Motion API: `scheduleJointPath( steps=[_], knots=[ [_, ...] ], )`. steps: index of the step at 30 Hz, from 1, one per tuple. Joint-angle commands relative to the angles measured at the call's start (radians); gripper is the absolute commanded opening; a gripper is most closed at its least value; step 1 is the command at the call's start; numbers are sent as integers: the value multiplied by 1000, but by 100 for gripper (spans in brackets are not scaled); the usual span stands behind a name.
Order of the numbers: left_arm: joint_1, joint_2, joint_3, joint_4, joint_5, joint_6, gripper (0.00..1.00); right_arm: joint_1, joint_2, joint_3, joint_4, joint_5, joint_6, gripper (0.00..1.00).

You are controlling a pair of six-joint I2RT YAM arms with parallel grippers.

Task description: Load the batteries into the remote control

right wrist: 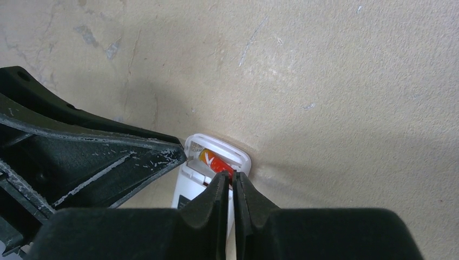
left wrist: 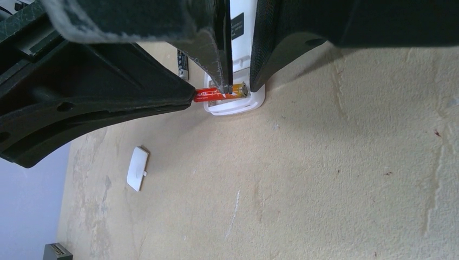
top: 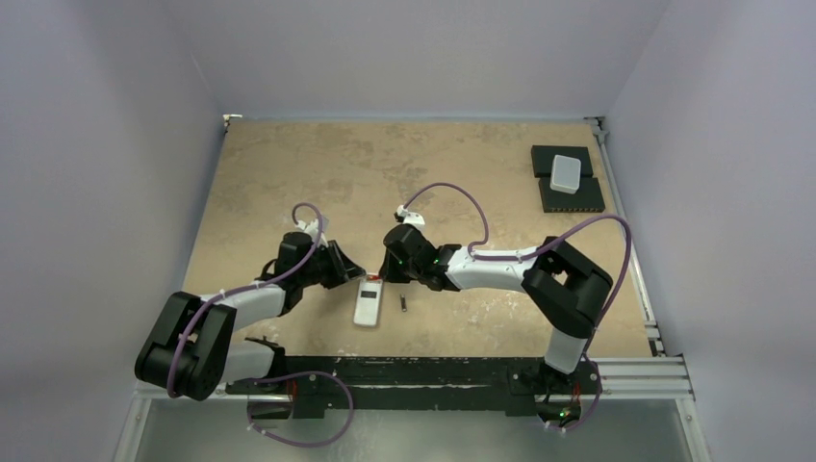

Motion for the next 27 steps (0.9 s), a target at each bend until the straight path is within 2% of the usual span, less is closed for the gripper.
scheduleJointPath(
  steps=[1, 18, 27],
  knots=[
    [5, -7, -31, 27, 26, -6, 17, 7, 17, 13, 38, -15, 22, 14],
    [5, -29, -77, 28, 23, -35, 17, 8, 10, -42, 113, -71, 35, 9],
    [5, -29, -70, 28, 27, -37, 14, 10, 4, -69, 135, -86, 43, 7]
  ],
)
